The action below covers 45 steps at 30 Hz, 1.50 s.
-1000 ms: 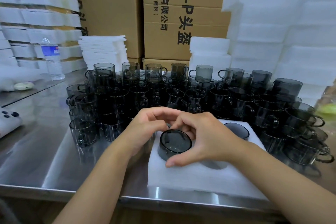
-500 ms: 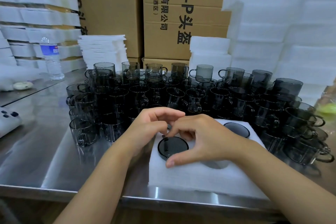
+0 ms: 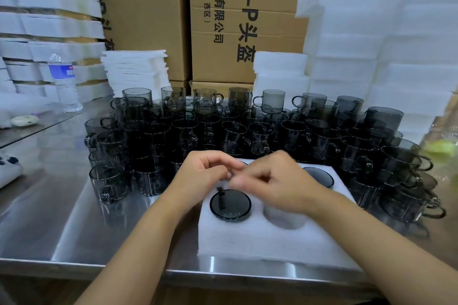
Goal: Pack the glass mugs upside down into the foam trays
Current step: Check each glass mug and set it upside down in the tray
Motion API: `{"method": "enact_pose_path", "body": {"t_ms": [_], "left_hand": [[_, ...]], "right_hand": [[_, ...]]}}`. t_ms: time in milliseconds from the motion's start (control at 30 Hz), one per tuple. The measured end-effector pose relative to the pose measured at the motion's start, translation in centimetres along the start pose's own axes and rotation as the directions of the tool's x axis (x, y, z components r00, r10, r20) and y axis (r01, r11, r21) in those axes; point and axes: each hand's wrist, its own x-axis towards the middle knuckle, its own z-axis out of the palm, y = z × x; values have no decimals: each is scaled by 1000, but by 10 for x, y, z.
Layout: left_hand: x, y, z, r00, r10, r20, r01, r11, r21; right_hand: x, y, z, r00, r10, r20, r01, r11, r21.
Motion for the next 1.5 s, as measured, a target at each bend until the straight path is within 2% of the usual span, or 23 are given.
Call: {"method": "enact_pose_path", "body": {"t_ms": [33, 67, 133, 167, 267, 433, 600, 967, 1200, 1300, 1500], "left_hand": [[0, 0, 0, 1000, 7, -3, -7, 1000, 7], [0, 0, 0, 1000, 8, -5, -8, 1000, 5], [0, 1, 0, 1000, 1, -5, -1, 1000, -6], [1, 1, 1, 1000, 1, -7, -1, 1000, -8], [1, 0, 0, 1000, 1, -7, -1, 1000, 1], [1, 1, -1, 1000, 1, 2, -1, 1000, -1], [1, 0, -1, 1000, -3, 1, 3, 1000, 2], [0, 2, 0, 1000, 5, 8, -5, 1000, 3], [0, 4, 0, 1000, -3, -6, 3, 1000, 27], [0, 3, 1, 1000, 9, -7, -9, 1000, -15], [0, -2, -1, 1000, -15, 18, 17, 997, -81]], "right_hand": [[1, 3, -1, 990, 47, -134, -29, 991, 132], [2, 6, -3, 955, 111, -274, -58, 979, 193], [8, 17, -8, 863, 174, -474, -147, 985, 93], [12, 23, -10, 841, 191, -506, -221, 975, 1], [27, 35, -16, 882, 239, -405, -341, 918, -202], [57, 36, -13, 955, 169, -245, -277, 806, -523], [68, 34, 2, 972, 172, -162, -236, 756, -610], [61, 29, 1, 952, 17, -304, -178, 842, -510], [40, 6, -13, 916, 22, -400, -107, 976, -192], [23, 8, -8, 880, -40, -472, -35, 988, -149], [12, 9, 7, 900, -41, -434, -2, 995, -98]]}}
